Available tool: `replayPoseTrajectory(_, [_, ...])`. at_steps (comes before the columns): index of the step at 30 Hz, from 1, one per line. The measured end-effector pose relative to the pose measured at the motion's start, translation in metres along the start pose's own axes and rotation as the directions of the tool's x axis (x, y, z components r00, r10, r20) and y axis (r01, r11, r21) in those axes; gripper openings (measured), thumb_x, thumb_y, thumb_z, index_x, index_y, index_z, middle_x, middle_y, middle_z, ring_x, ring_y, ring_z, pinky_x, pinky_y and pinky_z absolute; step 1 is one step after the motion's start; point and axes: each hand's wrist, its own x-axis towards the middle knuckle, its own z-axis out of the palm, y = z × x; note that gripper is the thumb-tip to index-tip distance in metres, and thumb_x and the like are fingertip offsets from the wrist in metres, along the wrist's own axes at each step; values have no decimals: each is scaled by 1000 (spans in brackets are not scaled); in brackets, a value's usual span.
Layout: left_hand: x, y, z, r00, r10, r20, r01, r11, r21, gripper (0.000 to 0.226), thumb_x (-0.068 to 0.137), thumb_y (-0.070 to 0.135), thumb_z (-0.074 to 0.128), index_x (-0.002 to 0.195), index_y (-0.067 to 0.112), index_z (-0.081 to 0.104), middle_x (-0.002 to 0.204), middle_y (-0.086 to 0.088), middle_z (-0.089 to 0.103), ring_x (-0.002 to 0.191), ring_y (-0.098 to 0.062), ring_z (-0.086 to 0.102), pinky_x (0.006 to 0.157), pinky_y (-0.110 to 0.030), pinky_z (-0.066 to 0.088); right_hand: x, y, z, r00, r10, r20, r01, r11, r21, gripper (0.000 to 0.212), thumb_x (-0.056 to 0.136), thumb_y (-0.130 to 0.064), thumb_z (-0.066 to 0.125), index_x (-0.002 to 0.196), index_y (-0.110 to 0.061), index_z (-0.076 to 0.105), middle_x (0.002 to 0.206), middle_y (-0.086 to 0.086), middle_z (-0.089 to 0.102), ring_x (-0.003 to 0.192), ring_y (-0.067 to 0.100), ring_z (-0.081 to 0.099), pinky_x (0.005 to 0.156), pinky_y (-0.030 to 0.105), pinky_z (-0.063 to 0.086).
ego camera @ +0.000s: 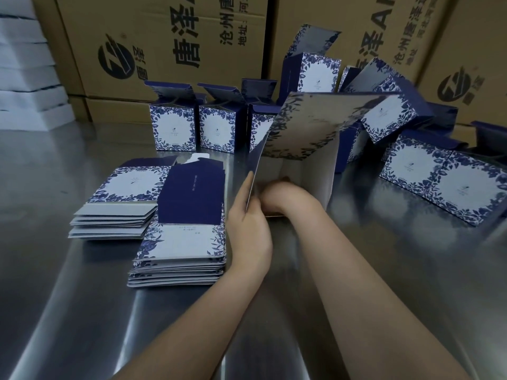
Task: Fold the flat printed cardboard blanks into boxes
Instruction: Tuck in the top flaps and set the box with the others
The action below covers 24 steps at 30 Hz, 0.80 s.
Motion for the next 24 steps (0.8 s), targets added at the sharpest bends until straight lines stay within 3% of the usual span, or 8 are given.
replayPoseTrajectory(2, [0, 0, 2, 1000, 13, 8, -13, 1000, 7, 41, 96, 8, 41, 129, 18, 64, 129, -8, 65, 124, -24, 57, 109, -48, 43, -2, 1, -4, 999, -30, 12, 29, 999, 26, 18, 100, -24, 42, 104, -13, 56, 118, 15, 57, 99, 28, 52, 86, 32, 41])
replayPoseTrajectory(5, [2, -1, 3, 999, 38, 4, -38, 999, 7, 44, 99, 8, 38, 136, 22, 58, 135, 0, 62, 127, -17, 54, 111, -43, 41, -6, 0, 0, 994, -75, -75, 72, 997, -30, 34, 101, -31, 35, 122, -15, 56, 129, 12, 57, 115, 30, 53, 94, 37, 39])
replayPoseTrajectory(10, [7, -2, 1, 998, 59, -19, -59, 998, 5, 43, 101, 8, 35, 138, 18, 55, 137, -6, 59, 130, -23, 52, 111, -49, 39, -17, -2, 7, 969, -49, -244, 77, 991, 105, 27, 102, -24, 39, 107, -11, 62, 119, 15, 63, 108, 30, 59, 76, 28, 36])
replayPoseTrajectory(13, [7, -3, 1, 997, 68, -26, -68, 998, 14, 45, 100, 7, 36, 137, 19, 56, 136, -4, 60, 129, -21, 53, 111, -46, 40, -19, -4, 9, 984, -97, -152, 116, 986, 123, 30, 104, -22, 39, 119, -9, 60, 125, 15, 60, 104, 28, 58, 78, 28, 37])
replayPoseTrajectory(17, [8, -5, 1, 997, 77, -32, -75, 996, 46, 45, 100, 10, 36, 138, 24, 56, 136, 1, 60, 128, -16, 53, 111, -43, 40, -13, -4, 8, 989, -138, -49, 143, 985, 99, 34, 104, -18, 36, 130, -6, 54, 136, 16, 55, 120, 30, 54, 92, 31, 40])
replayPoseTrajectory(21, [9, -4, 0, 995, 99, -22, -97, 994, 59, 45, 103, 11, 34, 142, 23, 52, 140, 2, 57, 132, -15, 50, 113, -42, 38, -17, -2, 10, 973, -110, -202, 149, 970, 194, 31, 104, -24, 39, 118, -9, 62, 122, 16, 62, 102, 28, 58, 78, 27, 37])
replayPoseTrajectory(24, [8, -4, -1, 994, 111, -8, -110, 992, 68, 45, 103, 11, 34, 143, 25, 50, 141, 2, 56, 133, -15, 49, 114, -43, 38, -20, -4, 13, 960, -86, -267, 155, 956, 249, 28, 104, -24, 41, 111, -11, 65, 116, 15, 64, 98, 30, 59, 77, 29, 38])
